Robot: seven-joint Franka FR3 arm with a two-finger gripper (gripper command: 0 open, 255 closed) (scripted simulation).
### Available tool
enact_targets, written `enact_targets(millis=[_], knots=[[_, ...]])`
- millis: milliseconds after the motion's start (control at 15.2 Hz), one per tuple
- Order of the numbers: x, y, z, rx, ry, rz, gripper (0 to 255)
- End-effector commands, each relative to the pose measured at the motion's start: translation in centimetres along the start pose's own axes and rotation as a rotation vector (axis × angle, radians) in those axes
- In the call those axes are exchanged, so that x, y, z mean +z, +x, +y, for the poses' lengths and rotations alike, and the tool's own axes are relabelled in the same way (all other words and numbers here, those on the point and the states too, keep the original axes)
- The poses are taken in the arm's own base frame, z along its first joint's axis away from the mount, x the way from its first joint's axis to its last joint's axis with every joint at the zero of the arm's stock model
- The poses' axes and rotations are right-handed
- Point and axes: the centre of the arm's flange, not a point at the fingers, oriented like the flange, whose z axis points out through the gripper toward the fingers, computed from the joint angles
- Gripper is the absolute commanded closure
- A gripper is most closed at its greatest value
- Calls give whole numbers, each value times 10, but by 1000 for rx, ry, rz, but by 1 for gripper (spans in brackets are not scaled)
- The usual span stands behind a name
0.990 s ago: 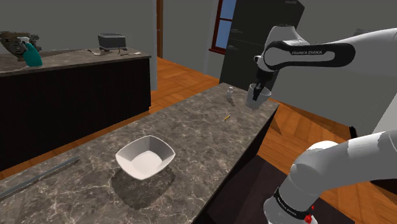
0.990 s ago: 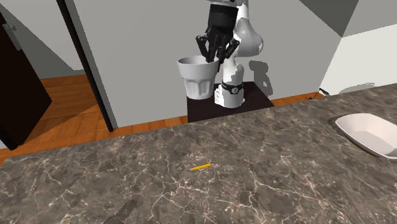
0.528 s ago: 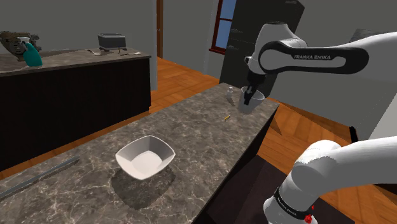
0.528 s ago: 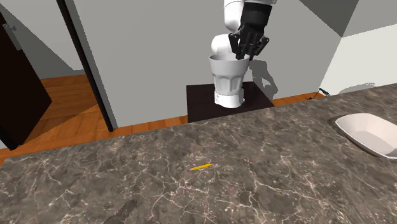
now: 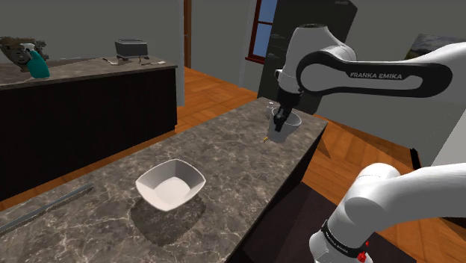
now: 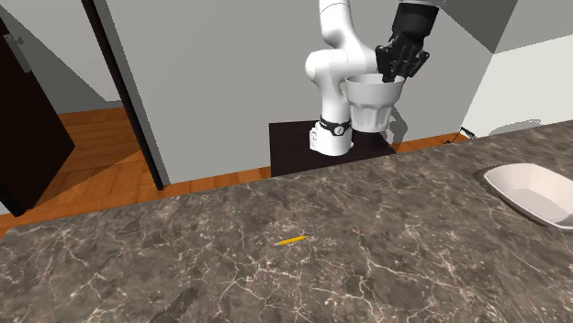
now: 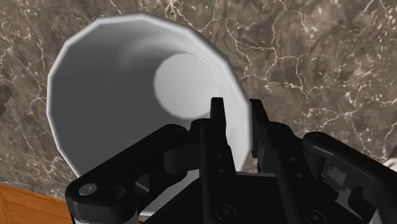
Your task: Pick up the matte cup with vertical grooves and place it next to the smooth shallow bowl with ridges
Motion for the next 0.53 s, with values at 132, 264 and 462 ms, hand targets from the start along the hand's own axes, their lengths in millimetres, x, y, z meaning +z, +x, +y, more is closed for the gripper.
enact_targets(millis=[132,264,462], knots=[[-8,8,-52,2,0,0,255],[-13,12,-78,2,0,0,255],[-19,17,-117,2,0,0,255]])
